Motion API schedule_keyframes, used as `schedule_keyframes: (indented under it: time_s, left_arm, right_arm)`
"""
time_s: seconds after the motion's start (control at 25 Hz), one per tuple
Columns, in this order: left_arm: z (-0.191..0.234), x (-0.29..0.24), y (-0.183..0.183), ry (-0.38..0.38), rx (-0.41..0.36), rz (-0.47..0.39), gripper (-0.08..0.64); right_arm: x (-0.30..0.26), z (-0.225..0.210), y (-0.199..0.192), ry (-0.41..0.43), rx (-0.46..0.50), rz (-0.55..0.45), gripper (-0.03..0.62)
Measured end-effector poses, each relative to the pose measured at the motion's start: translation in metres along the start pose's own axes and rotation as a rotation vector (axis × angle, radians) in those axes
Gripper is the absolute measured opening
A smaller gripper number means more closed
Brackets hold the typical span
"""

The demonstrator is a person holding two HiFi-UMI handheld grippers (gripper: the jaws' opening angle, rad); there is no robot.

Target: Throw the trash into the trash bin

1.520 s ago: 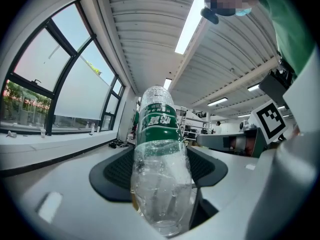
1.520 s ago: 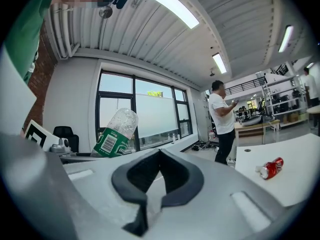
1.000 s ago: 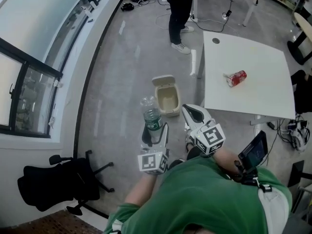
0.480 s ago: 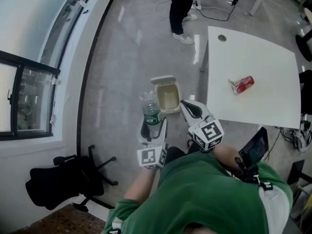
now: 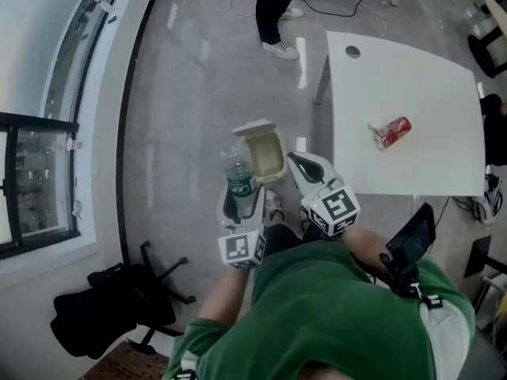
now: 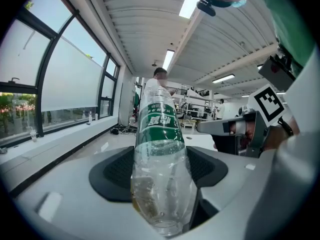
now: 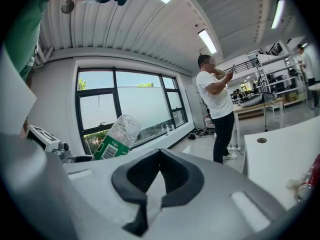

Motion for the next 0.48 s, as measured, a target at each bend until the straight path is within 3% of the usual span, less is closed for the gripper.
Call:
schedule_keyframes:
  time_s: [0.48]
  left_arm:
    - [0.049,-0.051,-0.047,-0.09,-0.025,0.142,0.333]
  right_arm:
    - [-0.063,-0.006,-0.036,-0.079,-0.001,0.123,0.003]
Point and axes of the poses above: the fingertips, and each gripper's own axes: x backward along the fingers, z to its left, y out of its top, the point moved 5 cm from there along x, backward along the fingers, and after that the axes turned 4 degrees about z, right-handed, at the moved point
